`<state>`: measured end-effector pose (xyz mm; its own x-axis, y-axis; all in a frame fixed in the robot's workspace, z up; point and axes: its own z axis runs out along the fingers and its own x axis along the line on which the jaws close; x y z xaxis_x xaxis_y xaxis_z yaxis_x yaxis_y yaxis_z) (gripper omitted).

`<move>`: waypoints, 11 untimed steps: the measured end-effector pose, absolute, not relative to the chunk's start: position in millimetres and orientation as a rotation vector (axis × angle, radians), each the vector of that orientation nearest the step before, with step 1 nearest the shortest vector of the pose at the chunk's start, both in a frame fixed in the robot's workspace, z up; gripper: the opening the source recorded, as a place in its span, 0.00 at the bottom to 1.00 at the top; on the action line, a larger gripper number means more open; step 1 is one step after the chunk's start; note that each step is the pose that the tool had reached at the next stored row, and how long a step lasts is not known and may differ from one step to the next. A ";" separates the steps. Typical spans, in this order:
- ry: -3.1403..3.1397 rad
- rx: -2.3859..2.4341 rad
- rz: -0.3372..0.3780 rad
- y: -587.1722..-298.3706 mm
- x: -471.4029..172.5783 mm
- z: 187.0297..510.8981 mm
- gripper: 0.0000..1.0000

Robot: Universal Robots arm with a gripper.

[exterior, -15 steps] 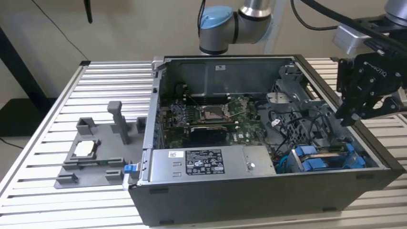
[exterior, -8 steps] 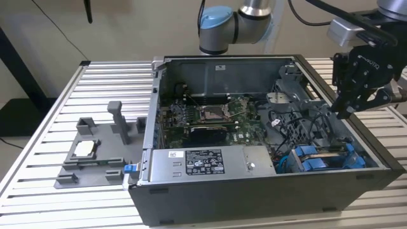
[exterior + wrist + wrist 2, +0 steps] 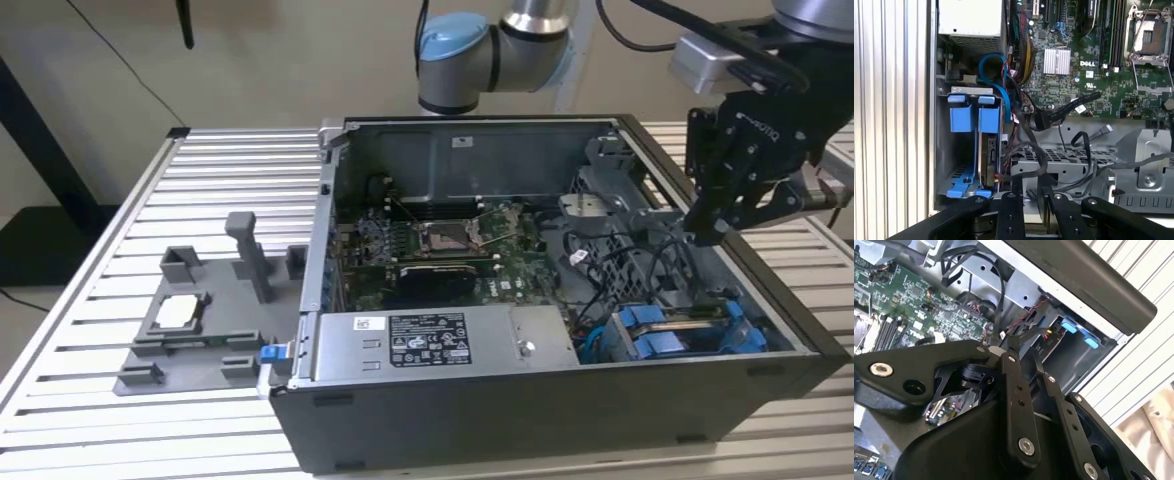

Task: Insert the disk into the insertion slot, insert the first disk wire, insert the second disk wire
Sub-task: 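Insert the second disk wire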

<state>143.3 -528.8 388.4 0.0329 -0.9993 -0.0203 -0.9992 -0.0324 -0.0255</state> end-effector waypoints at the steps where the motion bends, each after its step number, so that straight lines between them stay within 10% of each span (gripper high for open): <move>1: 2.162 -2.234 -0.006 -528.8 141.0 388.5 0.27; 11: 2.150 -2.222 -0.033 -527.4 112.2 388.5 0.27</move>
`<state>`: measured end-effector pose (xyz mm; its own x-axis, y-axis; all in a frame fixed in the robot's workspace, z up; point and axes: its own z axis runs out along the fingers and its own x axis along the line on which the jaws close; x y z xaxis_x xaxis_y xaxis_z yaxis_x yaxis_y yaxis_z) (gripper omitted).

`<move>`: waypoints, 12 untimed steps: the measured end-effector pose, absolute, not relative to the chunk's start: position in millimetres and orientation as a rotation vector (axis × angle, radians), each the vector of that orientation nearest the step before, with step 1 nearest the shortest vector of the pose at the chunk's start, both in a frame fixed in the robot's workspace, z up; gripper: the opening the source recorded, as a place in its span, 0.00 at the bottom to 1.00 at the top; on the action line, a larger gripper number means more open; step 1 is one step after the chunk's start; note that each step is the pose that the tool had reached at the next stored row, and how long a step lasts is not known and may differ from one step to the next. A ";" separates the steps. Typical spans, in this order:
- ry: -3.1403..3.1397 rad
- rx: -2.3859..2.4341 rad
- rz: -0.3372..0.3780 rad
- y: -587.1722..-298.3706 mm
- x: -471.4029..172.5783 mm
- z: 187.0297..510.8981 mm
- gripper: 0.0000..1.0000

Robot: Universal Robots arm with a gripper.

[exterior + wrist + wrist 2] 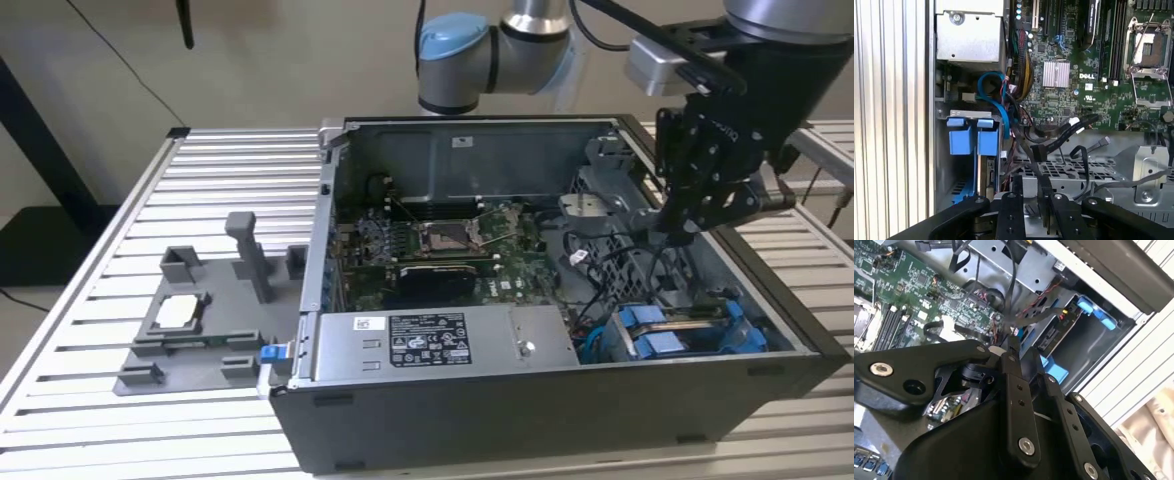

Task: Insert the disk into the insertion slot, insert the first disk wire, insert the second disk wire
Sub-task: 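Insert the second disk wire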

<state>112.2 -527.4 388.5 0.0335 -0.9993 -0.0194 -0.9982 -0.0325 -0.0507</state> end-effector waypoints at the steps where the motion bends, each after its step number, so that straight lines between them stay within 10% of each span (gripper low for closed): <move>1: 2.147 -2.220 -0.038 -526.9 109.2 388.6 0.27; 12: 2.114 -2.186 -0.110 -520.4 84.1 390.0 0.27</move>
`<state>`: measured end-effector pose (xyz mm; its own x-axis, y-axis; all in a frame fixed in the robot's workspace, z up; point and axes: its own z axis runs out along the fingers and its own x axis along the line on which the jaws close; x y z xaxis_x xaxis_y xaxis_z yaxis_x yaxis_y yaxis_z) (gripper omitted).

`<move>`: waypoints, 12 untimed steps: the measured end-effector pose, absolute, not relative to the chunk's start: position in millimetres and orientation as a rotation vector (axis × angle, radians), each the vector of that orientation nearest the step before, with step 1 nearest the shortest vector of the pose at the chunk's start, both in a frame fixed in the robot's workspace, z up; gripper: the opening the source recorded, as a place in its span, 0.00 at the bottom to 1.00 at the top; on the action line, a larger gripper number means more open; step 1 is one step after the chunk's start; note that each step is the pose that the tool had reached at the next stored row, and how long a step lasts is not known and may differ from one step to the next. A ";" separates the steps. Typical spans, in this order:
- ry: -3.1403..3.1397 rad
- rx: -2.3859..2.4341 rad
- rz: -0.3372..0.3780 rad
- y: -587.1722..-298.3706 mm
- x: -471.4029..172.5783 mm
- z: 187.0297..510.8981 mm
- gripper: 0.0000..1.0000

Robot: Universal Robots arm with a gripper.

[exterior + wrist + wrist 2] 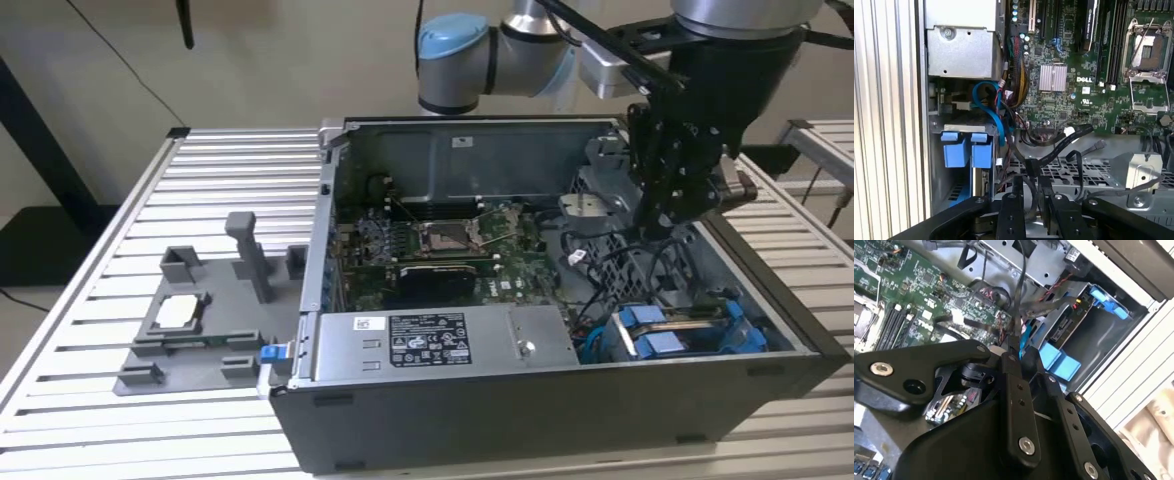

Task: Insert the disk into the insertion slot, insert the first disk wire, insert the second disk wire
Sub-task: 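Insert the second disk wire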

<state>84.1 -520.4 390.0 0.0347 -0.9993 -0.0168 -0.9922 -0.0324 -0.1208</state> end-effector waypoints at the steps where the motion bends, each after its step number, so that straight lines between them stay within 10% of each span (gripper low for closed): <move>1: 2.111 -2.184 -0.115 -519.5 83.3 390.4 0.27; 12: 2.092 -2.171 -0.147 -517.0 70.5 391.3 0.27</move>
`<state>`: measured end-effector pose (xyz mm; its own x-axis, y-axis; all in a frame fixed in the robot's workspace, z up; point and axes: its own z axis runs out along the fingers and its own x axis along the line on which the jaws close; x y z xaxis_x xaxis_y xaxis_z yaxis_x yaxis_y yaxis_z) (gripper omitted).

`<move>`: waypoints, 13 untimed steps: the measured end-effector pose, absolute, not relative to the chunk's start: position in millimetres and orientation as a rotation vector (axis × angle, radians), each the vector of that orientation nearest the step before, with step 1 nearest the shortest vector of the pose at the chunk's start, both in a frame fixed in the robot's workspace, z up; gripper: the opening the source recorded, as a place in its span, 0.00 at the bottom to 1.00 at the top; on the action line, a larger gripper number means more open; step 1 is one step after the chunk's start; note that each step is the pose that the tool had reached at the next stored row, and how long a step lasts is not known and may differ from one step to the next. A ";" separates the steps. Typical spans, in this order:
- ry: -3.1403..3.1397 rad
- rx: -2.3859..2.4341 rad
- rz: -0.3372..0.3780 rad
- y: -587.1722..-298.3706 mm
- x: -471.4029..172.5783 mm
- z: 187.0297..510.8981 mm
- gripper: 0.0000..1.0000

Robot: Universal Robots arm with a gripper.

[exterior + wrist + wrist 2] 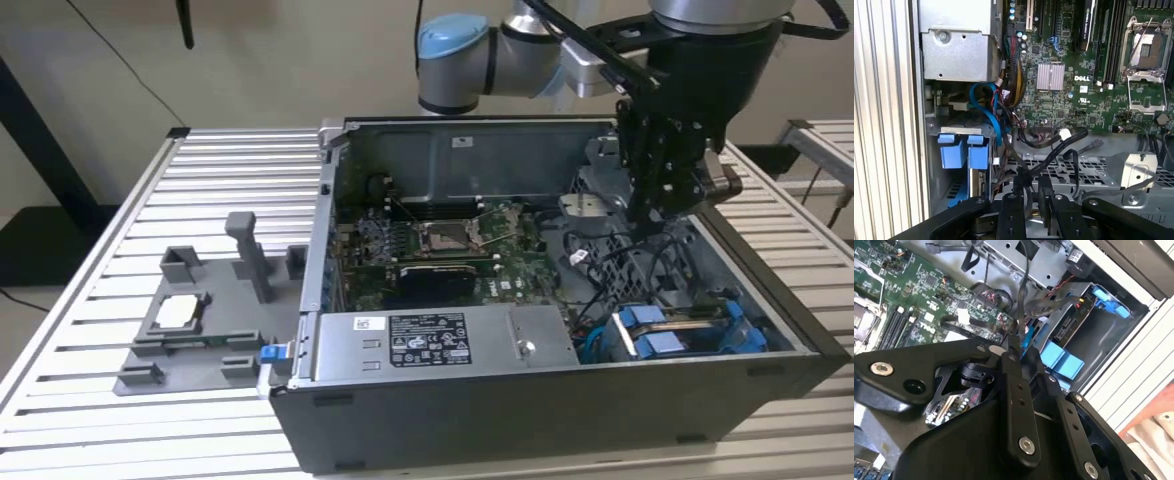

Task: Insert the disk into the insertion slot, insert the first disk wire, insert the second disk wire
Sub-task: 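Insert the second disk wire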

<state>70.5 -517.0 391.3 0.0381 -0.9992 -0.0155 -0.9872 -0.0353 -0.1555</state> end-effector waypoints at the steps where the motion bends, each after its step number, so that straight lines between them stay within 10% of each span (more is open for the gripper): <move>1: 2.089 -2.171 -0.149 -517.3 68.5 391.3 0.27; 13: 2.040 -2.189 -0.182 -519.2 55.0 385.5 0.27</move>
